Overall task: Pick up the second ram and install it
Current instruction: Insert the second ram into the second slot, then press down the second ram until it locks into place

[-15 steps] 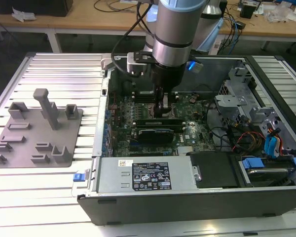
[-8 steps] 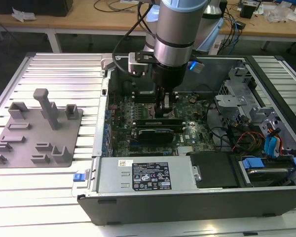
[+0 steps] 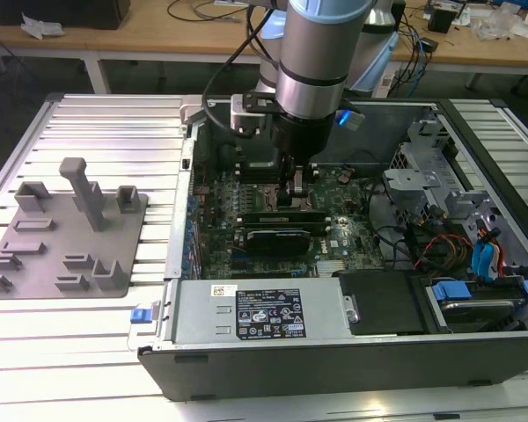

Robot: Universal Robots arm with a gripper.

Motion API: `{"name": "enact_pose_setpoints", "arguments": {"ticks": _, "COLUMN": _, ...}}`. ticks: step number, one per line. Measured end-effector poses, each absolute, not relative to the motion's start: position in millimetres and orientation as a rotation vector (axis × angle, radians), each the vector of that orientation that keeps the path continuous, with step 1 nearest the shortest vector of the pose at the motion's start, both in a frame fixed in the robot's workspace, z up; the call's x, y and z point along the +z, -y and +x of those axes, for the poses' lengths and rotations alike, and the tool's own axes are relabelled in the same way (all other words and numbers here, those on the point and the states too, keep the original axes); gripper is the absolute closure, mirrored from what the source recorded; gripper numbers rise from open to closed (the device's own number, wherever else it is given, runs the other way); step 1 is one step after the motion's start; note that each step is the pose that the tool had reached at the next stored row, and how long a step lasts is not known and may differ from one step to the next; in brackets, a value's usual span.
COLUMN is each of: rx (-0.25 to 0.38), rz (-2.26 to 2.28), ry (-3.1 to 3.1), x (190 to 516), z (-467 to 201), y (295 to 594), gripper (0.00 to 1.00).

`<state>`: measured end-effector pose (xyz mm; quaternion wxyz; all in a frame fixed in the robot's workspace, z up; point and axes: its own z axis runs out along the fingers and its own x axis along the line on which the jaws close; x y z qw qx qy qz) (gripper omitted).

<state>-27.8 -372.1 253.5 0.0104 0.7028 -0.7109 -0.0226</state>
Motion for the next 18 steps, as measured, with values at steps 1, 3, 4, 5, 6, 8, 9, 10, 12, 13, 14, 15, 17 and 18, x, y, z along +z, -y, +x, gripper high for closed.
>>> {"name": "enact_pose_setpoints", "arguments": {"ticks": 1, "rx": -0.071, "rz": 2.193, "ry": 2.219, "x": 253.4, "z": -26.9, "y": 372.1, "gripper": 0.92}}
{"name": "enact_pose_setpoints", "arguments": {"ticks": 3, "rx": -0.071, "rz": 2.193, "ry": 2.220, "x": 253.3, "z": -26.7, "y": 372.1, "gripper": 0.92}}
{"name": "enact_pose_setpoints", "arguments": {"ticks": 4, "rx": -0.071, "rz": 2.193, "ry": 2.219, "x": 253.3, "z": -26.2, "y": 372.1, "gripper": 0.92}}
{"name": "enact_pose_setpoints", "arguments": {"ticks": 5, "rx": -0.071, "rz": 2.193, "ry": 2.219, "x": 253.3, "z": -25.6, "y": 372.1, "gripper": 0.92}}
{"name": "enact_pose_setpoints", "arguments": {"ticks": 6, "rx": -0.071, "rz": 2.193, "ry": 2.219, "x": 253.3, "z": -25.5, "y": 372.1, "gripper": 0.92}}
{"name": "enact_pose_setpoints", "arguments": {"ticks": 8, "rx": -0.071, "rz": 2.193, "ry": 2.219, "x": 253.3, "z": -25.5, "y": 372.1, "gripper": 0.92}}
{"name": "enact_pose_setpoints", "arguments": {"ticks": 9, "rx": -0.071, "rz": 2.193, "ry": 2.219, "x": 253.3, "z": -25.2, "y": 372.1, "gripper": 0.92}}
{"name": "enact_pose_setpoints", "arguments": {"ticks": 10, "rx": -0.071, "rz": 2.193, "ry": 2.219, "x": 253.3, "z": -25.1, "y": 372.1, "gripper": 0.92}}
{"name": "enact_pose_setpoints", "arguments": {"ticks": 12, "rx": -0.071, "rz": 2.193, "ry": 2.219, "x": 253.3, "z": -24.2, "y": 372.1, "gripper": 0.92}}
{"name": "enact_pose_setpoints", "arguments": {"ticks": 13, "rx": -0.071, "rz": 2.193, "ry": 2.219, "x": 253.3, "z": -23.9, "y": 372.1, "gripper": 0.92}}
{"name": "enact_pose_setpoints", "arguments": {"ticks": 14, "rx": -0.071, "rz": 2.193, "ry": 2.219, "x": 253.3, "z": -23.4, "y": 372.1, "gripper": 0.92}}
{"name": "enact_pose_setpoints", "arguments": {"ticks": 15, "rx": -0.071, "rz": 2.193, "ry": 2.219, "x": 253.3, "z": -22.8, "y": 372.1, "gripper": 0.92}}
{"name": "enact_pose_setpoints", "arguments": {"ticks": 17, "rx": -0.071, "rz": 2.193, "ry": 2.220, "x": 253.2, "z": -20.9, "y": 372.1, "gripper": 0.92}}
{"name": "enact_pose_setpoints", "arguments": {"ticks": 18, "rx": -0.071, "rz": 2.193, "ry": 2.219, "x": 253.3, "z": -20.0, "y": 372.1, "gripper": 0.92}}
